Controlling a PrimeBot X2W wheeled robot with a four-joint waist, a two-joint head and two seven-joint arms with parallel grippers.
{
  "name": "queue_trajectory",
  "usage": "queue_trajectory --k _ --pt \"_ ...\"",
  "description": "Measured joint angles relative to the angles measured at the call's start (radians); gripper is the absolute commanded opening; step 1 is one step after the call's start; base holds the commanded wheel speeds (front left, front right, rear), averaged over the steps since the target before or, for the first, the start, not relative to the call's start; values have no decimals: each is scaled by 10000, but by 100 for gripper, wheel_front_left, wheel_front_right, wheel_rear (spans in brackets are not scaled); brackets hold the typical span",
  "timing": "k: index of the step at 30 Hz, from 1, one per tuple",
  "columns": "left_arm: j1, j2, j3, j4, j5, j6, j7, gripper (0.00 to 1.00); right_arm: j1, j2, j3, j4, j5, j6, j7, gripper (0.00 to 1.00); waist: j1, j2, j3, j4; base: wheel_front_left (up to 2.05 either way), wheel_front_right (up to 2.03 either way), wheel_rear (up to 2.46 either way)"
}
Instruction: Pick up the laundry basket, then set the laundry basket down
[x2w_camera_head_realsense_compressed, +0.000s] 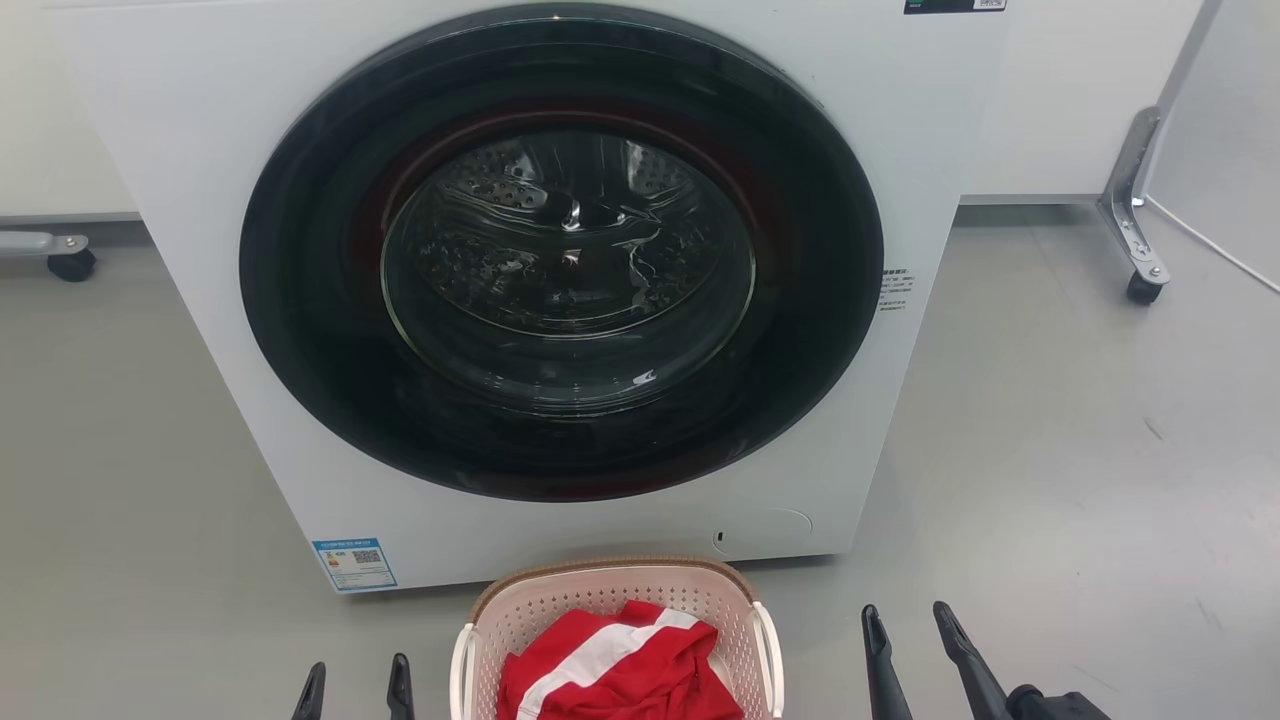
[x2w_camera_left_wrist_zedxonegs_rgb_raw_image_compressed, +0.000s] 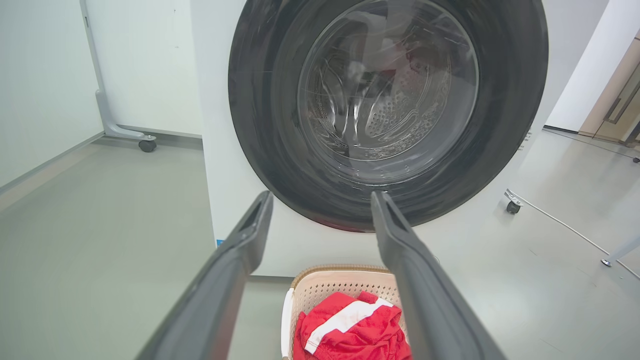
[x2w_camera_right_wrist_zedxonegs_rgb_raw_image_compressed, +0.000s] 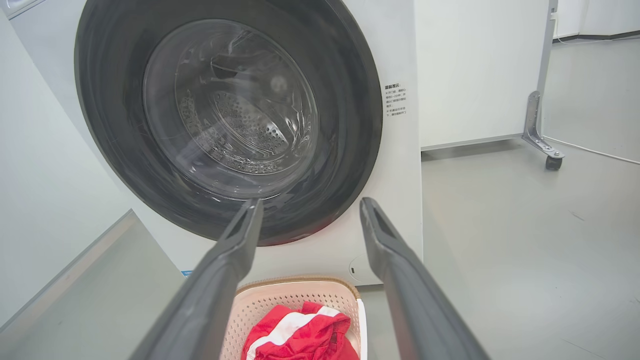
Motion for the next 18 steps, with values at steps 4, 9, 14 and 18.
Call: queue_trajectory --k 4,9,14,18 --pt "0 -6 52 -19 0 0 0 100 83 25 -38 -33 -36 0 0 100 0 0 9 10 0 0 0" --pt "0 -25 86 -33 23 0 0 100 103 52 -81 -82 -163 0 0 100 0 0 27 21 0 0 0" --pt "0 -65 113 -40 61 0 0 100 109 73 -109 -138 -176 0 0 100 0 0 48 29 0 0 0" --pt "0 -65 125 -46 73 -13 0 100 115 82 -130 -176 -249 0 0 100 0 0 63 33 0 0 0"
